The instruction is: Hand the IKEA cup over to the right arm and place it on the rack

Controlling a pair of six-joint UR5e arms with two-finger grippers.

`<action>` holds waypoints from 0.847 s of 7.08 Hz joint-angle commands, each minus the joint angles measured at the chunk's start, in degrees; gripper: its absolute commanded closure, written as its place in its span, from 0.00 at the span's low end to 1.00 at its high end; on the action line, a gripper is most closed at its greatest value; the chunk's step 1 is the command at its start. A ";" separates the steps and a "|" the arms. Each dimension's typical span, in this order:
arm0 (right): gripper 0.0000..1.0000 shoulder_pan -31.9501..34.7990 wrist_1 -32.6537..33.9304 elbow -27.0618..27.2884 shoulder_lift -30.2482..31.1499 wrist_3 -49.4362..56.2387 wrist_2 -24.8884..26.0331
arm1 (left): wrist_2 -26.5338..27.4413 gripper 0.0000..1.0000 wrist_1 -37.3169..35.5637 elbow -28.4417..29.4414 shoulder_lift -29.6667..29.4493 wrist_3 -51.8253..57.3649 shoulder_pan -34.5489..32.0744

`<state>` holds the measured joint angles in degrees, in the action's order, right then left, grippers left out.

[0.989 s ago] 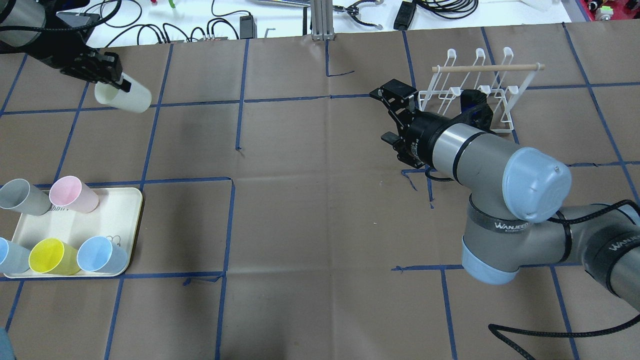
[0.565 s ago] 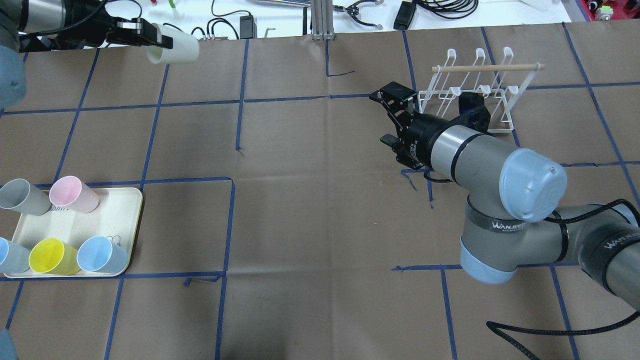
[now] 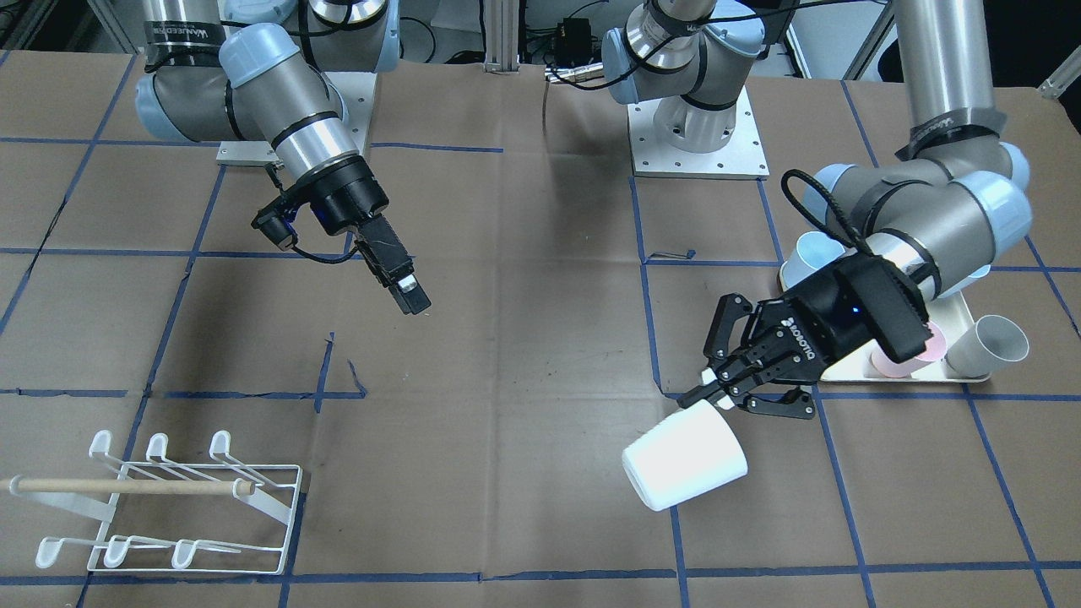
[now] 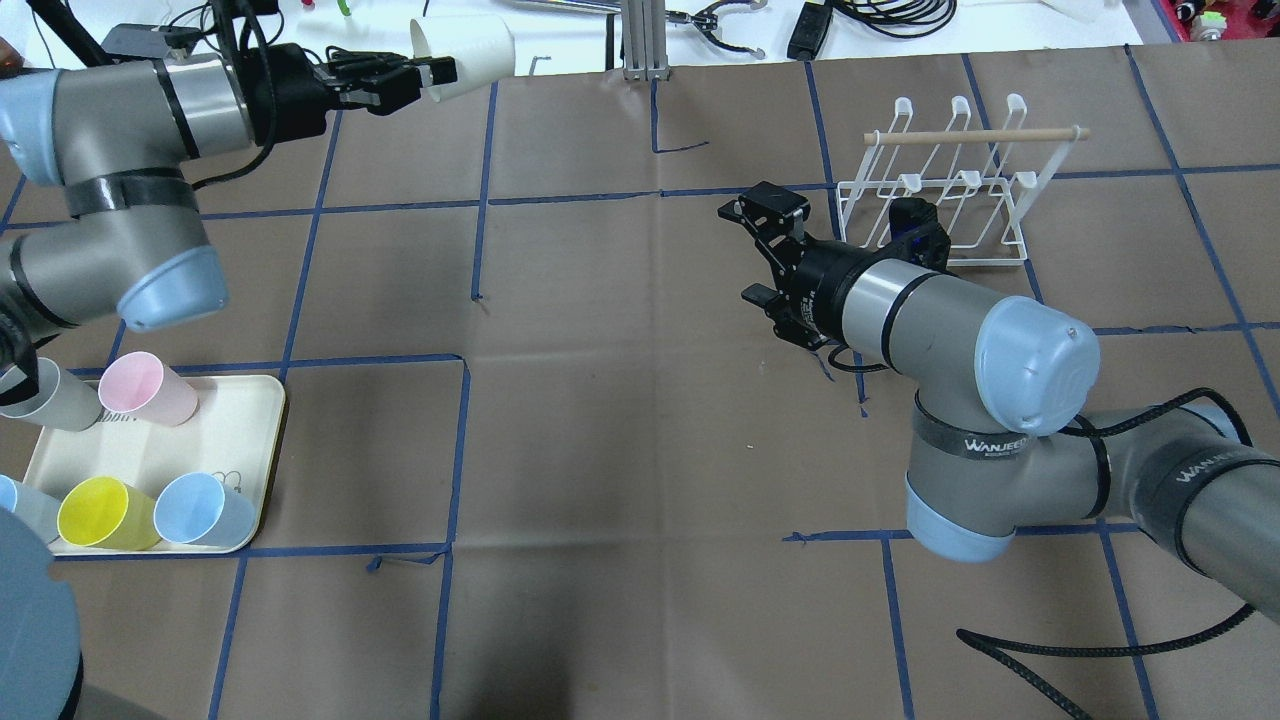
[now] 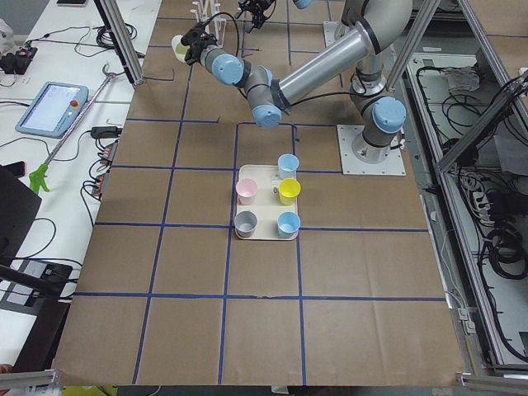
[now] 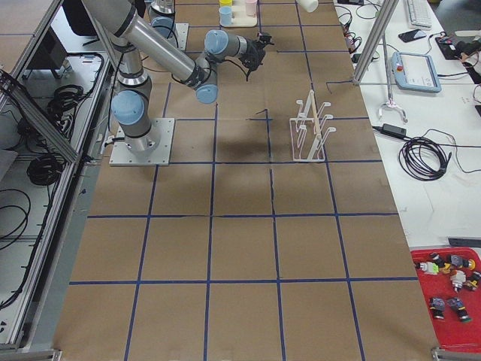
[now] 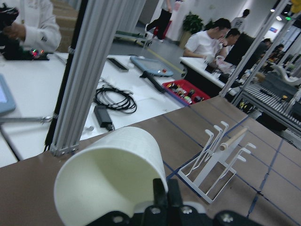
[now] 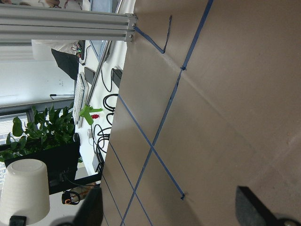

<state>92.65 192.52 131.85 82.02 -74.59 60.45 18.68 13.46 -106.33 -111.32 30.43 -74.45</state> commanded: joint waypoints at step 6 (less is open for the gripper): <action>0.01 5.70 7.35 -12.83 -11.17 -12.25 0.20 | -1.98 0.95 -52.22 -8.45 -9.79 -34.65 -8.58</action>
<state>97.43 199.69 121.64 72.25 -86.61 60.43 16.08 -37.30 -114.21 -121.03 -2.91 -81.27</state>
